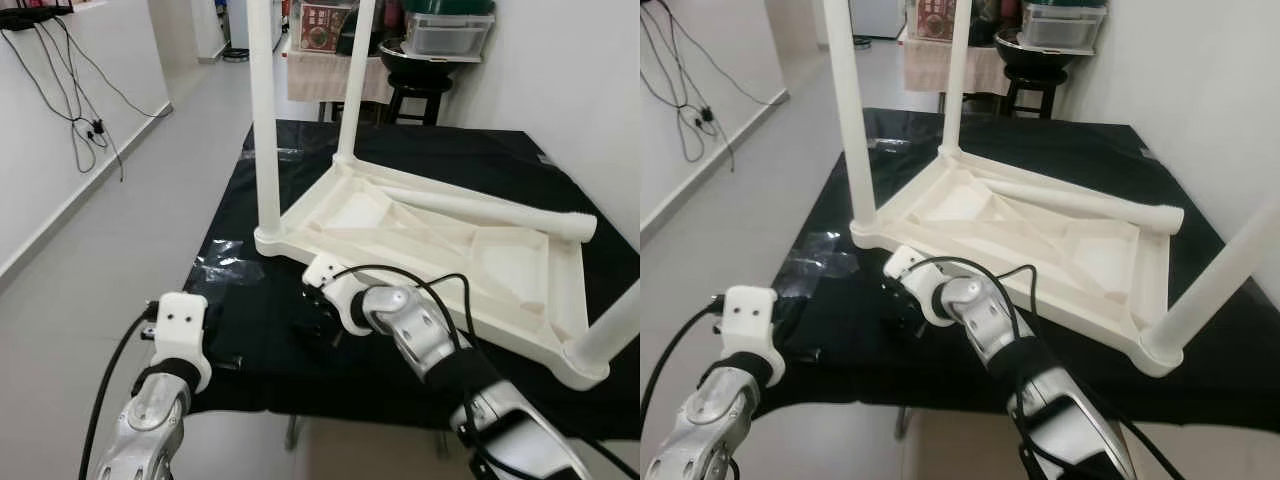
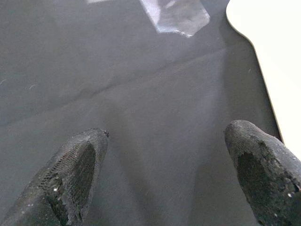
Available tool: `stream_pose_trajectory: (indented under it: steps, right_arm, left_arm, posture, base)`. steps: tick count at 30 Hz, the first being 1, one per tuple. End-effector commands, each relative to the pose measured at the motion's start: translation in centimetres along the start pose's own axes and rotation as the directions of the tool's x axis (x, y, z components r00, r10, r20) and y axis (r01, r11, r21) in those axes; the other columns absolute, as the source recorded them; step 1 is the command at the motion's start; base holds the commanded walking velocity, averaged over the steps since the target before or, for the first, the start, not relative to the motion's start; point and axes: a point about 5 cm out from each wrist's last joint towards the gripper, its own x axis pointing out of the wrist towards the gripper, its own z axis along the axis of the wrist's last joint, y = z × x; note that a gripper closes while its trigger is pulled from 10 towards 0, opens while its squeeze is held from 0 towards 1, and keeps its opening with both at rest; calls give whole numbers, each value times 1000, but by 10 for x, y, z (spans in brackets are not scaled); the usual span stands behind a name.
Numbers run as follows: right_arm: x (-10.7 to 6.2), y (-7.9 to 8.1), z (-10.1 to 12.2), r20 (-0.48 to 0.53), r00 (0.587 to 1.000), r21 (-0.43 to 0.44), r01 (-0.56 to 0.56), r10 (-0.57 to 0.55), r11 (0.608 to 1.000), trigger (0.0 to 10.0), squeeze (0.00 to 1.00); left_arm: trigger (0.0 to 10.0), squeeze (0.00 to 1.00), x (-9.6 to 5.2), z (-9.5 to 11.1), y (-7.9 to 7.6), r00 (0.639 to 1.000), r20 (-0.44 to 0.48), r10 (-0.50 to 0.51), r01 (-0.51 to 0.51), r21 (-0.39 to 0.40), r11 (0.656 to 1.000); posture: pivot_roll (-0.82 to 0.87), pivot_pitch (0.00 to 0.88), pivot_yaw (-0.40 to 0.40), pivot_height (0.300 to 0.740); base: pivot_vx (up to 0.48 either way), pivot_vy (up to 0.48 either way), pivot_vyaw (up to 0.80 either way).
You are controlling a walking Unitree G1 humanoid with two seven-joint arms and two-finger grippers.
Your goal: Building children table
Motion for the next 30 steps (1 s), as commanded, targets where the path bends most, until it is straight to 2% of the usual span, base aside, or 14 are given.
stream_pose_trajectory:
  steps: [1,5,12,14,16,17,21,22,23,24,25,26,27,30]
  right_arm:
    - [1,1,0,-2,1000,16,-7,7,1000,10000,0]
    - [10,-5,31,71,997,46,33,-36,998,10000,0]
    - [18,-8,39,20,995,80,98,-100,992,10000,0]
    - [18,-17,46,8,978,150,203,-207,968,10000,0]
    - [13,-27,63,79,949,206,284,-305,936,10000,0]
    - [10,-31,73,121,937,244,294,-329,924,10000,0]
    - [5,-37,88,174,912,296,310,-371,903,10000,0]
    - [4,-38,94,191,902,310,320,-388,895,7373,0]
    - [4,-38,98,200,894,316,328,-401,890,7373,0]
    - [4,-38,102,210,887,320,336,-412,886,5608,0]
    - [5,-36,104,215,883,322,340,-418,884,7647,0]
    - [6,-36,107,221,875,321,351,-430,880,7647,0]
    - [6,-36,110,228,864,321,368,-448,872,9294,0]
    - [4,-39,115,234,837,332,409,-495,850,9765,0]
  left_arm:
    - [10000,0,-2,-1,-2,1000,-14,-6,6,12,1000]
    - [10000,0,-13,5,-16,998,14,-64,62,112,992]
    - [10000,0,-21,6,-21,998,7,-61,60,122,991]
    - [10000,0,-27,8,-22,999,3,-48,48,114,992]
    - [10000,0,-31,8,-22,999,-1,-42,42,114,993]
    - [10000,0,-32,8,-21,999,-4,-39,39,115,993]
    - [10000,0,-34,8,-21,999,-10,-34,35,117,993]
    - [10000,0,-35,8,-21,999,-12,-33,34,119,992]
    - [10000,0,-35,8,-21,999,-13,-32,33,121,992]
    - [10000,0,-36,8,-21,999,-14,-32,34,122,992]
    - [10000,0,-36,9,-21,999,-15,-32,34,124,992]
    - [10000,0,-36,9,-21,999,-16,-31,33,124,992]
    - [10000,0,-36,9,-21,999,-17,-30,32,126,992]
    - [10000,0,-36,10,-21,999,-19,-28,30,128,991]
  posture:
    - [44,194,-87,740]
    - [61,240,-109,740]
    - [70,270,-126,740]
    - [75,289,-141,740]
    - [77,296,-145,740]
    - [78,301,-146,740]
    - [78,303,-143,740]
    - [79,305,-141,740]
    - [79,305,-141,740]
    - [79,305,-141,740]
    - [82,307,-140,740]
    - [83,308,-140,740]
    - [86,308,-140,740]
    - [88,309,-143,740]
  base:
    - [0,0,0]
    - [0,0,0]
    - [0,0,0]
    - [0,0,0]
    - [0,0,0]
    - [0,0,0]
    - [0,0,0]
    - [0,0,0]
    - [0,0,0]
    - [0,0,0]
    - [0,0,0]
    - [0,0,0]
    - [0,0,0]
    - [0,0,0]
